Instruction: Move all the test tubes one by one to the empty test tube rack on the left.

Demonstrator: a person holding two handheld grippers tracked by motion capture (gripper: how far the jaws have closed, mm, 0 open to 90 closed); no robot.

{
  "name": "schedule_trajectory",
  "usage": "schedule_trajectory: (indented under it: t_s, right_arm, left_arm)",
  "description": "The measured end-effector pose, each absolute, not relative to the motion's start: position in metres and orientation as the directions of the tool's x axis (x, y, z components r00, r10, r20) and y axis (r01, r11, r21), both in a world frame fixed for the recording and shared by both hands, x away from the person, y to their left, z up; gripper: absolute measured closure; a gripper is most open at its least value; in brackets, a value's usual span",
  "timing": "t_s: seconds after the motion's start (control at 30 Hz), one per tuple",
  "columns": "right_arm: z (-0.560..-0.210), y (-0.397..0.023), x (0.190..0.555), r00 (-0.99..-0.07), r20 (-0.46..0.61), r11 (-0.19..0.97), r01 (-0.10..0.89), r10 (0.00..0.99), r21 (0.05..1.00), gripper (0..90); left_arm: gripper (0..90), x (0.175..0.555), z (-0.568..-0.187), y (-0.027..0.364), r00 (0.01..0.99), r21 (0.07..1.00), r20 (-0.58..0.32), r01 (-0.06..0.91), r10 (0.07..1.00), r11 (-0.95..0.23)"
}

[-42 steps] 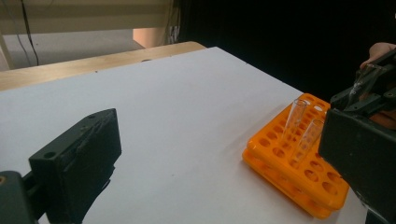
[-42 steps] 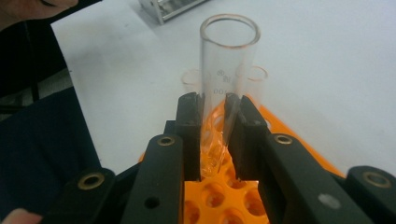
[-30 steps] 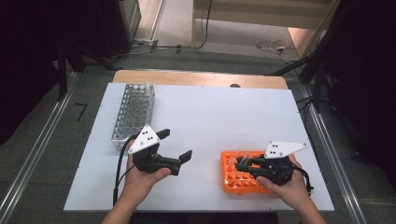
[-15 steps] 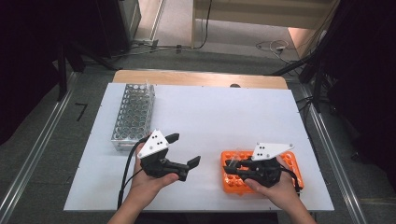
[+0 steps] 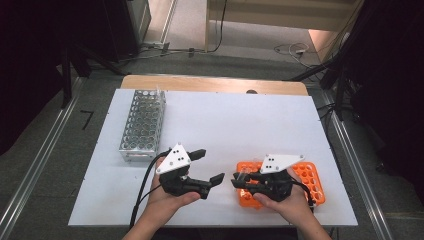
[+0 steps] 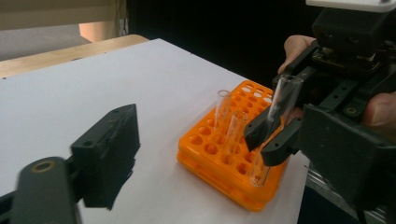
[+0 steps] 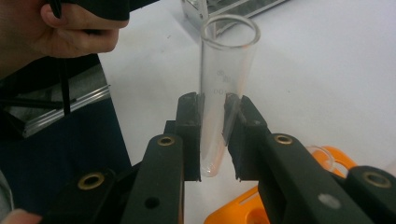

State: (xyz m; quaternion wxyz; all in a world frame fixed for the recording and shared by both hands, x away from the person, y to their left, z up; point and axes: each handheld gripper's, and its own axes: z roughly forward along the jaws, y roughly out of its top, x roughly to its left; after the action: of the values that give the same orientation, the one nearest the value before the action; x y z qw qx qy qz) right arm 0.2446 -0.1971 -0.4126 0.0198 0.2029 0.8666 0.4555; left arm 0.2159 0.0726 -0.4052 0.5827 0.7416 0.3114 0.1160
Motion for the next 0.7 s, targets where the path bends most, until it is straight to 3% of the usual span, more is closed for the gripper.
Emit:
schedule_trajectory:
  t_s: [0.37,0.7]
  right_arm:
    - [-0.417,-0.183,0.242,-0.925,0.144,0.523,0.321,0.351,0.789,73.5]
    - [-0.42,-0.171,0.237,-0.936,0.136,0.544,0.303,0.326,0.782,73.5]
  left_arm:
    - [41.3,0.212,-0.408,0.054,0.816,0.927,-0.195,0.334,0.544,-0.17]
    - [56.8,0.207,-0.411,0.04,0.843,0.927,-0.163,0.308,0.513,-0.212]
